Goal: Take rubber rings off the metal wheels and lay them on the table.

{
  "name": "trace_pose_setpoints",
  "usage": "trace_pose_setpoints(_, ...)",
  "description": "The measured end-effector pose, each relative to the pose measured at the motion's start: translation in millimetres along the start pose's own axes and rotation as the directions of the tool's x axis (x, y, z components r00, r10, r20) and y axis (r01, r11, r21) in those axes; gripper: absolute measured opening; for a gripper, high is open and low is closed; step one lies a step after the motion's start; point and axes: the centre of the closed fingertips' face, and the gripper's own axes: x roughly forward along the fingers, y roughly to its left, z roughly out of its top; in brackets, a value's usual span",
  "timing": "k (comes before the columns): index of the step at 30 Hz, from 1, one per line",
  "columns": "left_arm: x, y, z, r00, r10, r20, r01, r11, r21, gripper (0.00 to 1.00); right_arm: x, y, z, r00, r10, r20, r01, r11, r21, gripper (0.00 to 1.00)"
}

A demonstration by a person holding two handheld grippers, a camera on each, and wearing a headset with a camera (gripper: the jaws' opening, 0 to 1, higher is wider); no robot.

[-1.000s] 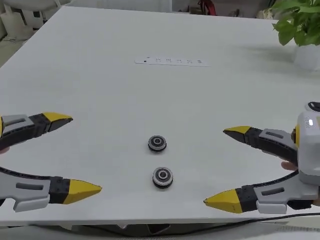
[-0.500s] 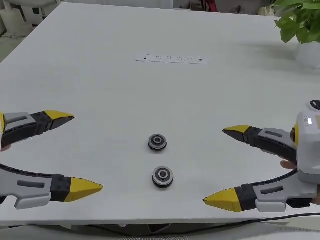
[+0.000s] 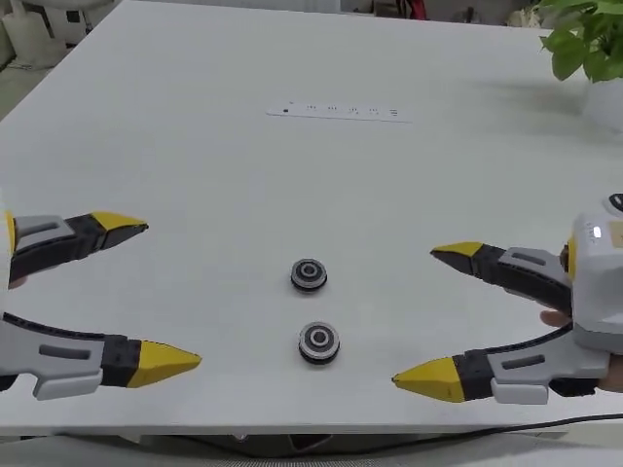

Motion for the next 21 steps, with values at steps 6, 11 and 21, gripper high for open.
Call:
trace_pose_setpoints(6, 2.8, 1.4, 2.4, 1.0, -0.003, 0.002, 0.003, 1.0, 0.003, 0.85, 4.0, 1.6, 2.8, 0.9999, 0.013, 0.003, -0.013, 1.0, -0.01, 0.89)
trace_pose_setpoints(11, 5.4, 1.7, 5.5, 0.9999, -0.01, 0.003, 0.01, 1.0, 0.008, 0.85, 6.5, -1.3, 3.3, 0.9997, 0.024, 0.001, -0.024, 1.0, -0.011, 0.87)
trace_pose_setpoints(21, 9.5, 7.8, 12.9, 0.9997, -0.016, 0.02, 0.016, 1.0, -0.001, 0.84, 9.2, -4.9, 8.4, 0.9995, 0.033, 0.0, -0.033, 0.999, -0.038, 0.85)
